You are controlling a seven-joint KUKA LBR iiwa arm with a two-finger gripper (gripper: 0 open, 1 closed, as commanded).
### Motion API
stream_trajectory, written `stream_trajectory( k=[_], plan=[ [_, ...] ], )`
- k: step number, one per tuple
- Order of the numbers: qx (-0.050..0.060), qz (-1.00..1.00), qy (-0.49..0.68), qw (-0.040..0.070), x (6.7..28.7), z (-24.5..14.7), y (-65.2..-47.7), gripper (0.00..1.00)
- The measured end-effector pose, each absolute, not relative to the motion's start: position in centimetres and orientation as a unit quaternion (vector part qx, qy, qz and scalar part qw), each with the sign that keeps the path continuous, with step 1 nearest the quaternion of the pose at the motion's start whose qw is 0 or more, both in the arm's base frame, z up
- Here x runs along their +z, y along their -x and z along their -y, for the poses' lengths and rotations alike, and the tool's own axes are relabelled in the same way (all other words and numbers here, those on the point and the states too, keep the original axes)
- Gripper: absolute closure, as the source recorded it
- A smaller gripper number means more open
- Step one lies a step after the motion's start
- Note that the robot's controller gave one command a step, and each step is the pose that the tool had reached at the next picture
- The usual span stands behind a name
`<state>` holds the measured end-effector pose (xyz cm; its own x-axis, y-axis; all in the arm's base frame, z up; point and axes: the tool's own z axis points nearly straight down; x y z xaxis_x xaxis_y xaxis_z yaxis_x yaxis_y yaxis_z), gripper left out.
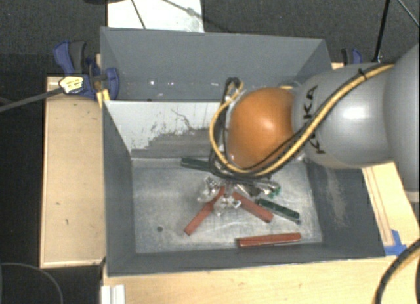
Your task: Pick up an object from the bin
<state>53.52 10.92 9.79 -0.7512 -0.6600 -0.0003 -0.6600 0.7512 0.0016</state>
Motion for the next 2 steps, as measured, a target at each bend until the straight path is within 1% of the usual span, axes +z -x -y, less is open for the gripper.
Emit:
stream_trajectory(
  k=[2],
  plan=[
    [0.000, 0.936, -0.352, -0.002, 12.3, -10.9, -53.6, 1.00]
  ],
)
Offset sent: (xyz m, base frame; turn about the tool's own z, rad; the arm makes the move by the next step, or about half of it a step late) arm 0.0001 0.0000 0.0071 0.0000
